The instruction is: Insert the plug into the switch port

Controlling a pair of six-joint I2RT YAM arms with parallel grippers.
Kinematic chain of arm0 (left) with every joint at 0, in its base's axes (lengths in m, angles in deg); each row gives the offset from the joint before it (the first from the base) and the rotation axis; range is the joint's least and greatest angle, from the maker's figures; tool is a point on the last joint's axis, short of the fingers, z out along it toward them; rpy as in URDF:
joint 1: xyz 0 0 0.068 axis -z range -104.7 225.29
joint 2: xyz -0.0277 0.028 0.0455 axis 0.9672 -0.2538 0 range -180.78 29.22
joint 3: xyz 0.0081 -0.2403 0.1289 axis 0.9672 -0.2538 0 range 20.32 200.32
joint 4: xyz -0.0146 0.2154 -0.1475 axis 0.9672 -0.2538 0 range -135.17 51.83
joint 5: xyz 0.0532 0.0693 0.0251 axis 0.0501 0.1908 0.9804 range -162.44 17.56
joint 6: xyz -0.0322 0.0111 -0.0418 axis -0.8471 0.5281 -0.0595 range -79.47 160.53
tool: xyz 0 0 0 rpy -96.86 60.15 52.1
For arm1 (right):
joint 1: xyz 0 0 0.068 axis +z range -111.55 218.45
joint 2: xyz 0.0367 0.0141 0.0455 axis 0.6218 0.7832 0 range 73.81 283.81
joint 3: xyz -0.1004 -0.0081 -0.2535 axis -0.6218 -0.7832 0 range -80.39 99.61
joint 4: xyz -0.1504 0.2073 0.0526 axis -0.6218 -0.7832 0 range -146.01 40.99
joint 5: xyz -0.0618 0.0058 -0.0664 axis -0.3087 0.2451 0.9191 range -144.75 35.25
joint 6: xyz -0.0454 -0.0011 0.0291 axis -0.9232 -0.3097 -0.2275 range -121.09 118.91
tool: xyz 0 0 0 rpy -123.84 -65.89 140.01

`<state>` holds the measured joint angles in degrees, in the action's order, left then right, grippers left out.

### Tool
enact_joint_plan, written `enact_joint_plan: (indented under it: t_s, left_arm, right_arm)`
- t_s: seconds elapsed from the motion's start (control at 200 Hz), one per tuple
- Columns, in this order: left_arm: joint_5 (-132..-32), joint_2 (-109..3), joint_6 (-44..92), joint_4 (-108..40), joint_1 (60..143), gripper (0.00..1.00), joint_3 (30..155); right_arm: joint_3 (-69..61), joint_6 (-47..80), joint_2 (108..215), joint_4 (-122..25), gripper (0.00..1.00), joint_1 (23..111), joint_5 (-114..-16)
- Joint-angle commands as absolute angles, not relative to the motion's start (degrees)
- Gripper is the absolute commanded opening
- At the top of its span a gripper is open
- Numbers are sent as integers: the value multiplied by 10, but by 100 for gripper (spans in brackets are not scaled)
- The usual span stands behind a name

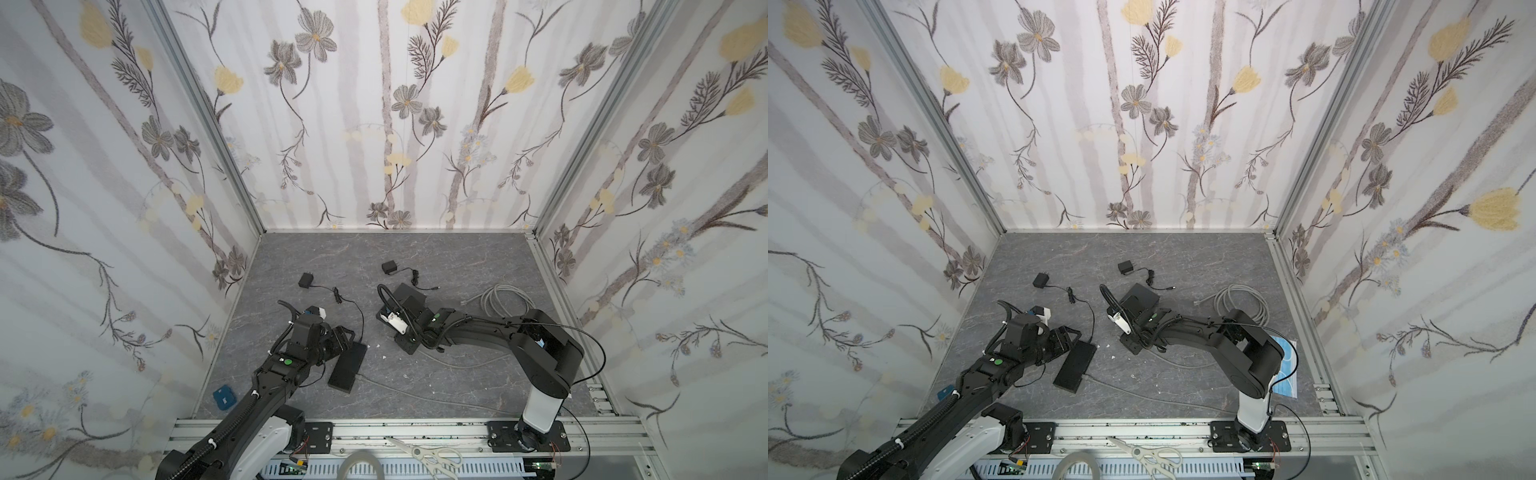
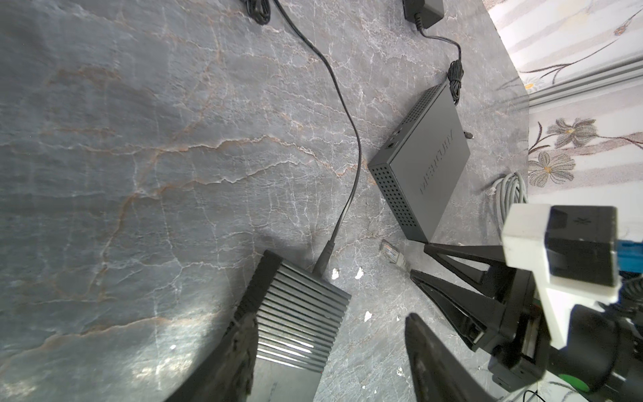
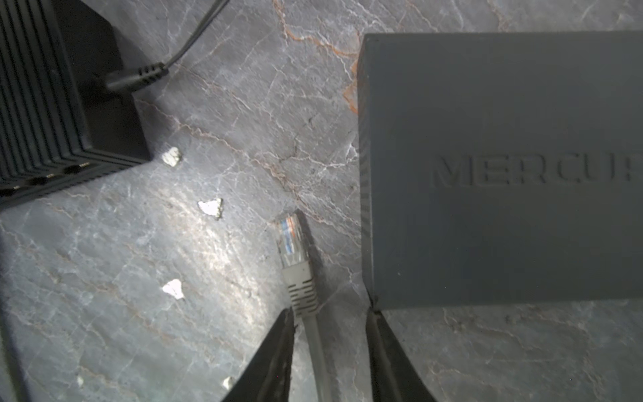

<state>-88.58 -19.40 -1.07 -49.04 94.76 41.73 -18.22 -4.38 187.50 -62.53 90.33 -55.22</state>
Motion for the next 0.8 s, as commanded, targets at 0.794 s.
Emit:
enact_joint_plan:
  t_s: [0.794]
  left_arm:
    - [-883, -199, -9, -486, 947, 69, 413]
  right_arm:
    - [-175, -67, 1898, -637, 8, 908, -597]
